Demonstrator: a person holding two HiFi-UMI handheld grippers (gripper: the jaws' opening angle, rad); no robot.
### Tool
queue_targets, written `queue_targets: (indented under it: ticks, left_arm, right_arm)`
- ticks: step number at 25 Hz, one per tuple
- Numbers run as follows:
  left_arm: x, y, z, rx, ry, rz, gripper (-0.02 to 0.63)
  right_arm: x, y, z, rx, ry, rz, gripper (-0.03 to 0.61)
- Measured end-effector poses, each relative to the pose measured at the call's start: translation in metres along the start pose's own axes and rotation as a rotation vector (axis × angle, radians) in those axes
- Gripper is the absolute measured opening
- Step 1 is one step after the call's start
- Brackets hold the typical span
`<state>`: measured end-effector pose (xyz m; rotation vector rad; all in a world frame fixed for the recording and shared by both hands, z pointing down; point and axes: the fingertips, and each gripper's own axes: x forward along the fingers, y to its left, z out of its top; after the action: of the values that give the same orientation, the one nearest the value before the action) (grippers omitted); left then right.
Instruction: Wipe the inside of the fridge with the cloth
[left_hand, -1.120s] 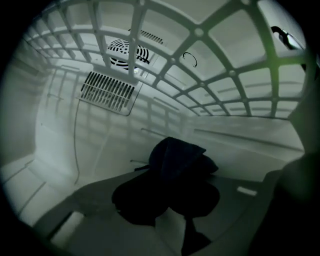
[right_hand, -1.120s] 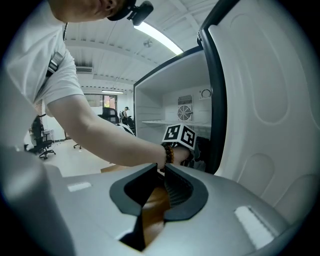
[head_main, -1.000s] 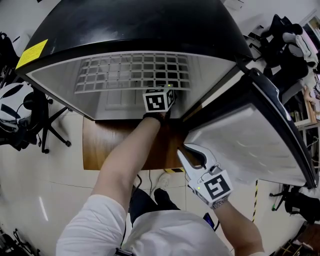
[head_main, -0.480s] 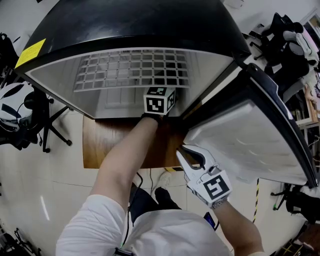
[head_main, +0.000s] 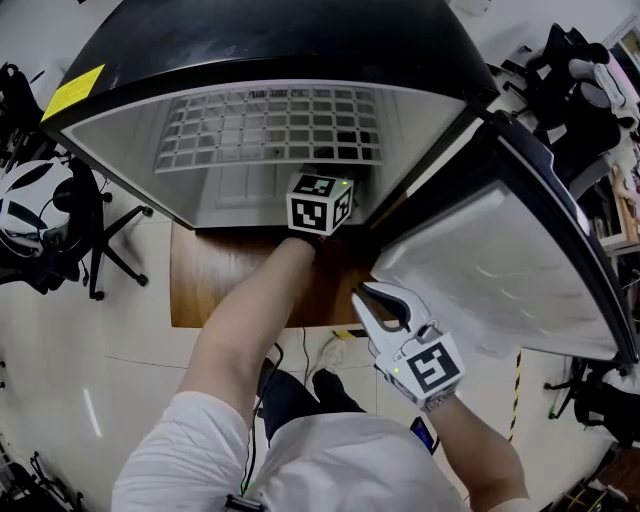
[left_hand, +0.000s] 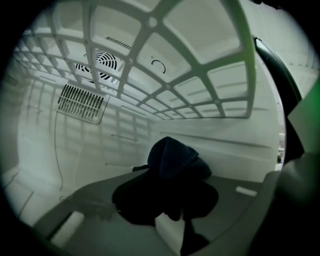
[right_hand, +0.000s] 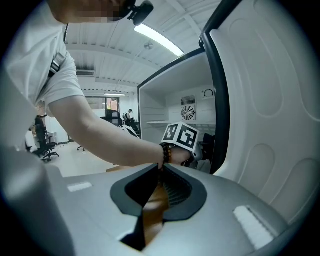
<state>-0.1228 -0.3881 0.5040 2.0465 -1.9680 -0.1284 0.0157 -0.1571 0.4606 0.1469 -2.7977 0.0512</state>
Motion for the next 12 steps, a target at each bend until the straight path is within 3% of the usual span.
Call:
queue_targets:
  ticks: [12]
  left_arm:
    - [-0.030,-0.027,-0.004,-0.009,-0.010,-0.033,0.091]
  right_arm:
    - [-0.006,0.013,0.001,0.011,-0.001,0.008,0.035]
